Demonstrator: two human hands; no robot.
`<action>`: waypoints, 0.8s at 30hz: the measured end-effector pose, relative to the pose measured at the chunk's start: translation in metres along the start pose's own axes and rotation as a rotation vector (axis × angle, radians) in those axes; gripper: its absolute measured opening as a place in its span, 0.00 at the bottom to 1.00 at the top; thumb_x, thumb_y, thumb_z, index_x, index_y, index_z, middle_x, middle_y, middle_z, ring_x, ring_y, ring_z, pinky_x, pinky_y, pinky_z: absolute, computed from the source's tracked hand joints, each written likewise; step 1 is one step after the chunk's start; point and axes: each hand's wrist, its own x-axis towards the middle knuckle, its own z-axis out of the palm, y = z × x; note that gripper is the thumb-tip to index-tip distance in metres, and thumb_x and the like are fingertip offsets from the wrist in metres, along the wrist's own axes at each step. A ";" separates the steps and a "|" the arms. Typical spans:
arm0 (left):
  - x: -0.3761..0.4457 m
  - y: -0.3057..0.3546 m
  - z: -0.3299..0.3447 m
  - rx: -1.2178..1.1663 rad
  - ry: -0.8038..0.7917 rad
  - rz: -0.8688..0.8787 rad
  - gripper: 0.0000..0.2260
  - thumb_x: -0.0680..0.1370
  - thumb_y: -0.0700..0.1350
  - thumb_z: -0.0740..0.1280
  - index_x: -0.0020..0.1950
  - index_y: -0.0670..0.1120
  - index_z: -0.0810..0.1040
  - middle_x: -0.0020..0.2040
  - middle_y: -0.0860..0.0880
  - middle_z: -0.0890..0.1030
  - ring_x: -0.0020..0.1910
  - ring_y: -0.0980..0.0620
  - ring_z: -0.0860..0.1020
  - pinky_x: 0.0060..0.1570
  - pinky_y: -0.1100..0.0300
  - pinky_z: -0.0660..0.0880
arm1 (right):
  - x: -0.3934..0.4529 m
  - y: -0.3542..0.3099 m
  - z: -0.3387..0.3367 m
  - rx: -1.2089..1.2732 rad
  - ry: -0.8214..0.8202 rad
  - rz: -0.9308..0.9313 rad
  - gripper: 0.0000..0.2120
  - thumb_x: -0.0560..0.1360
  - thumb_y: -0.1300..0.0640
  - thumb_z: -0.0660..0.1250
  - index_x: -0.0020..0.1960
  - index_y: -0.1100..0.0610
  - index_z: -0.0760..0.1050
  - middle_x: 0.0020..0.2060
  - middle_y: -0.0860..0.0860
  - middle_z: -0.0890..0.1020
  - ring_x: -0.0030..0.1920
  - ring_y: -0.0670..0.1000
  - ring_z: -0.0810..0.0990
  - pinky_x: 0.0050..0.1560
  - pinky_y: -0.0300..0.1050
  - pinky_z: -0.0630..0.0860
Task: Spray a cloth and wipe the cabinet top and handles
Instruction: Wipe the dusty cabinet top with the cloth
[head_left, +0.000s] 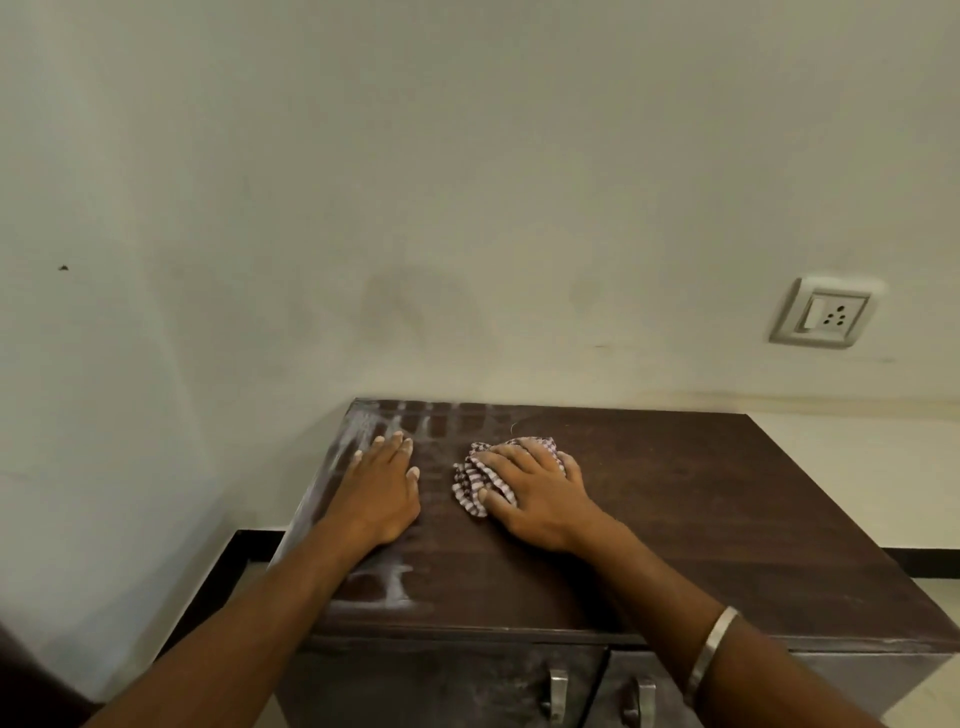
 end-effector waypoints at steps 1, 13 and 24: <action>0.000 0.000 0.000 -0.004 -0.001 0.002 0.24 0.84 0.49 0.49 0.79 0.44 0.52 0.80 0.47 0.50 0.79 0.48 0.49 0.77 0.50 0.46 | 0.006 0.004 -0.002 -0.003 -0.005 0.029 0.25 0.79 0.37 0.49 0.75 0.37 0.53 0.76 0.40 0.56 0.78 0.48 0.46 0.74 0.62 0.41; 0.016 0.003 -0.004 0.048 -0.017 0.025 0.24 0.84 0.50 0.49 0.79 0.44 0.53 0.80 0.47 0.50 0.79 0.47 0.48 0.77 0.48 0.46 | 0.027 -0.003 0.003 -0.007 -0.015 -0.001 0.26 0.79 0.37 0.49 0.76 0.37 0.51 0.77 0.41 0.55 0.78 0.48 0.44 0.74 0.63 0.39; 0.042 0.011 -0.010 0.052 -0.022 0.054 0.24 0.83 0.49 0.49 0.79 0.43 0.52 0.80 0.47 0.50 0.79 0.48 0.47 0.76 0.48 0.45 | 0.079 -0.002 -0.003 0.012 -0.084 0.150 0.28 0.78 0.37 0.50 0.76 0.38 0.49 0.78 0.43 0.51 0.78 0.52 0.42 0.73 0.65 0.37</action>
